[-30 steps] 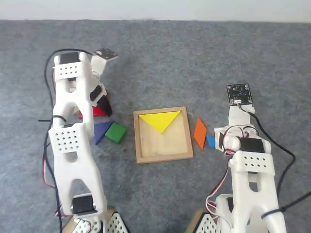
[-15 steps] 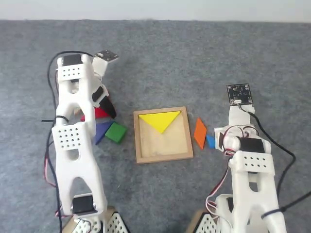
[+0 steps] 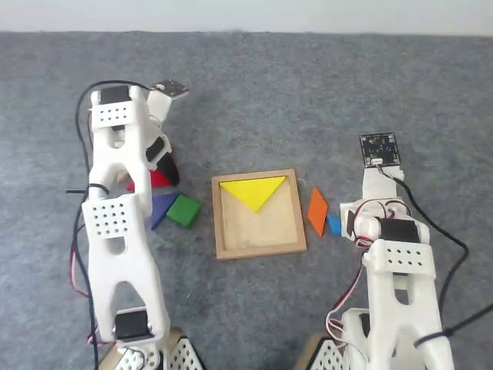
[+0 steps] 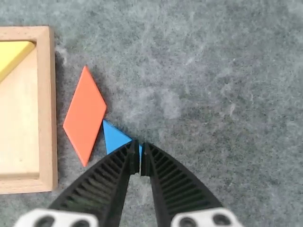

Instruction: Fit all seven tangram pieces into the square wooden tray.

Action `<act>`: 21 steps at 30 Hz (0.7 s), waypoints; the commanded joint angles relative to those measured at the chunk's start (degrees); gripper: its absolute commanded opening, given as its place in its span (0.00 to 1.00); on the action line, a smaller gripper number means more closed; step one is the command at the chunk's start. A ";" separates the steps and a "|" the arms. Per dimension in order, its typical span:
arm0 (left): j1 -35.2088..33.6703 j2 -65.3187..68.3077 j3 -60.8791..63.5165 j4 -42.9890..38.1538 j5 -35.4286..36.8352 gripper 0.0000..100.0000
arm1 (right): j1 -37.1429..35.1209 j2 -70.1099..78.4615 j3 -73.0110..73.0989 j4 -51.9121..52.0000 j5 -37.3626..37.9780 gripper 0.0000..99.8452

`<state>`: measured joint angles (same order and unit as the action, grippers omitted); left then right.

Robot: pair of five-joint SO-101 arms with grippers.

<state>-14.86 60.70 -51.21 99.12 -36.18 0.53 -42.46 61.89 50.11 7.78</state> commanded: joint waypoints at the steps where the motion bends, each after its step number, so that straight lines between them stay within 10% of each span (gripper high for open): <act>1: -0.09 -1.76 0.22 1.49 -0.70 0.24 | 0.57 -2.07 -0.35 -1.10 -0.44 0.02; 21: 1.41 -4.31 3.74 1.41 0.97 0.17 | 0.66 -1.63 -0.35 -2.15 -0.18 0.02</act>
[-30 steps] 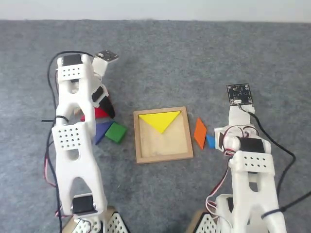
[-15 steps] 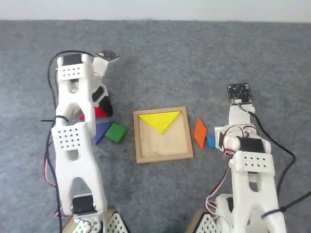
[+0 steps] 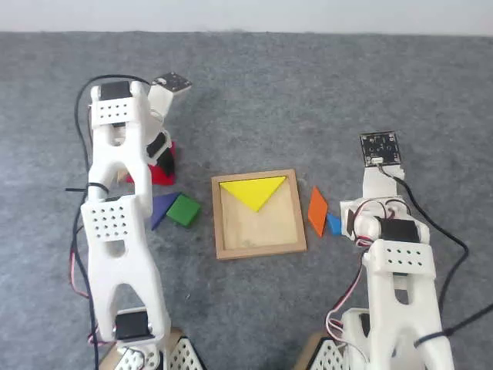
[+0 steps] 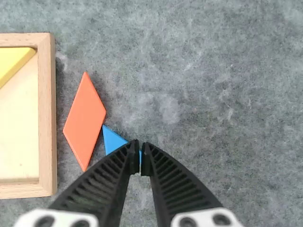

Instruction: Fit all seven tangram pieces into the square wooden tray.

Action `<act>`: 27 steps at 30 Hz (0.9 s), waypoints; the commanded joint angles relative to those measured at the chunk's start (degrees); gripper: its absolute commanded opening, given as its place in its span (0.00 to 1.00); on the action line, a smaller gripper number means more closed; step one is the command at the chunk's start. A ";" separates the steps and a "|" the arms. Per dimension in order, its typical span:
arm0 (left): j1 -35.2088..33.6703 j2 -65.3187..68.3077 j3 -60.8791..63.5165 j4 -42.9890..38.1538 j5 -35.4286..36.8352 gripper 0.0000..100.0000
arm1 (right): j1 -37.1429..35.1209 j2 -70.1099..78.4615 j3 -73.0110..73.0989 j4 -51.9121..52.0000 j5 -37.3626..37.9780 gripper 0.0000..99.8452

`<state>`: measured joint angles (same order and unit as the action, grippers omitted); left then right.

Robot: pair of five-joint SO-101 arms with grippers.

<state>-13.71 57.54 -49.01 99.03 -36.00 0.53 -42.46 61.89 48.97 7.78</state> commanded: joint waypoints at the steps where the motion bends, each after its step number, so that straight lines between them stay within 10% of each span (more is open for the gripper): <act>1: 0.26 -1.93 1.71 1.49 0.88 0.17 | 0.66 -1.63 -0.35 -1.01 -0.18 0.02; 27: 5.54 -36.66 40.31 -4.57 0.88 0.04 | 2.51 -2.07 -0.35 -0.84 -0.35 0.02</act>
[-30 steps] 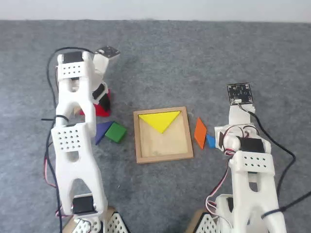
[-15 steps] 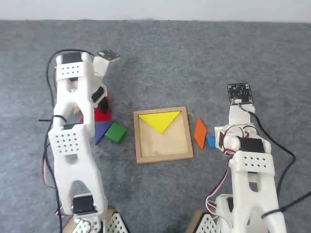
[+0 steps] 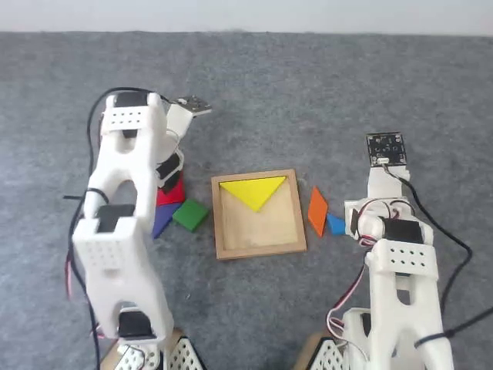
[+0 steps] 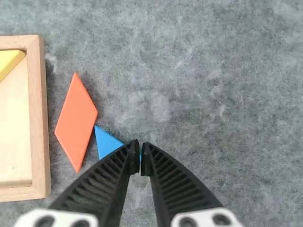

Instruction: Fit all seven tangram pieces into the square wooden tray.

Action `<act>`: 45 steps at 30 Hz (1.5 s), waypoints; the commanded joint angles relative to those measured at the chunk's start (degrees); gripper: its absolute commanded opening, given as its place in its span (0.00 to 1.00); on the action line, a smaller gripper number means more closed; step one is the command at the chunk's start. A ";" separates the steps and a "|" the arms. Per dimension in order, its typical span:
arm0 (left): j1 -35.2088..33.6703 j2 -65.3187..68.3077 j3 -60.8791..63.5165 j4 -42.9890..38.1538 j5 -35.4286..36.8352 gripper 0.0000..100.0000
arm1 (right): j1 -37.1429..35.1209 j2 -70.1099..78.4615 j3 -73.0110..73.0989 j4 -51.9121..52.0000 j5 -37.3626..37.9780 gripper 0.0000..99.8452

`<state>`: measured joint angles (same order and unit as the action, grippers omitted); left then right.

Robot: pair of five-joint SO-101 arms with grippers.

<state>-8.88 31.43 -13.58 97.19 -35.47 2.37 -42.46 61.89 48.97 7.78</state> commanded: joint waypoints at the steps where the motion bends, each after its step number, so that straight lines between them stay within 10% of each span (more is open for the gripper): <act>1: 0.62 -12.13 6.37 -3.43 0.35 0.05 | 0.66 -2.07 -0.35 -0.84 -0.35 0.02; 12: -2.64 -12.40 15.87 -19.43 4.66 0.34 | 0.66 -2.07 -0.35 -0.84 -0.35 0.02; 45: -7.03 11.34 -9.36 -9.41 -6.59 0.36 | 0.75 -2.15 -0.35 -1.01 -0.09 0.02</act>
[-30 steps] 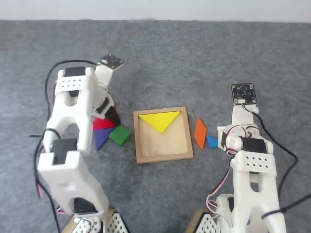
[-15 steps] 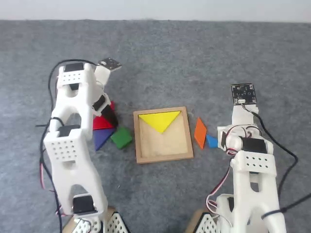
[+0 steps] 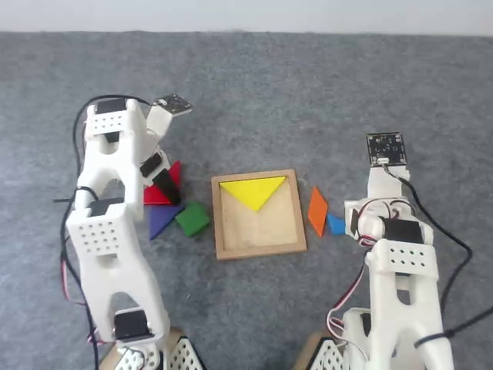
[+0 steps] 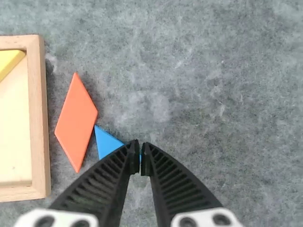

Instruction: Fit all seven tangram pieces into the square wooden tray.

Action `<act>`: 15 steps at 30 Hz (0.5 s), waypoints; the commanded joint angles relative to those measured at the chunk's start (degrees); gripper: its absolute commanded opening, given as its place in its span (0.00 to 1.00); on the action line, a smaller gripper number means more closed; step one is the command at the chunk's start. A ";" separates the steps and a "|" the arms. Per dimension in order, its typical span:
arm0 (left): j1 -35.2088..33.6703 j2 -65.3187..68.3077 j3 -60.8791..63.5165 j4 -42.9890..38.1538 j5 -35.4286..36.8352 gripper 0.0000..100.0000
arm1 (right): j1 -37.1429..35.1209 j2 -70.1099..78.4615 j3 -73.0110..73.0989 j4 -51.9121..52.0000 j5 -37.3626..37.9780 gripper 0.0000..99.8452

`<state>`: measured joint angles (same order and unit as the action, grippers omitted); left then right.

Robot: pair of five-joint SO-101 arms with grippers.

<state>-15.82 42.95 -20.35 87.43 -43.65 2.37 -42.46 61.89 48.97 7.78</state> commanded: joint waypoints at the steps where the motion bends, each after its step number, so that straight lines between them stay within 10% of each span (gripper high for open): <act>1: -0.26 -0.18 -2.59 0.35 1.67 0.37 | 0.75 -2.15 -0.35 -1.01 -0.09 0.02; 15: -0.35 12.04 -18.24 5.36 2.20 0.37 | 0.75 -2.15 -0.35 -1.01 -0.09 0.02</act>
<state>-15.82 50.68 -31.08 90.68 -41.89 2.37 -42.46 61.89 48.97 7.78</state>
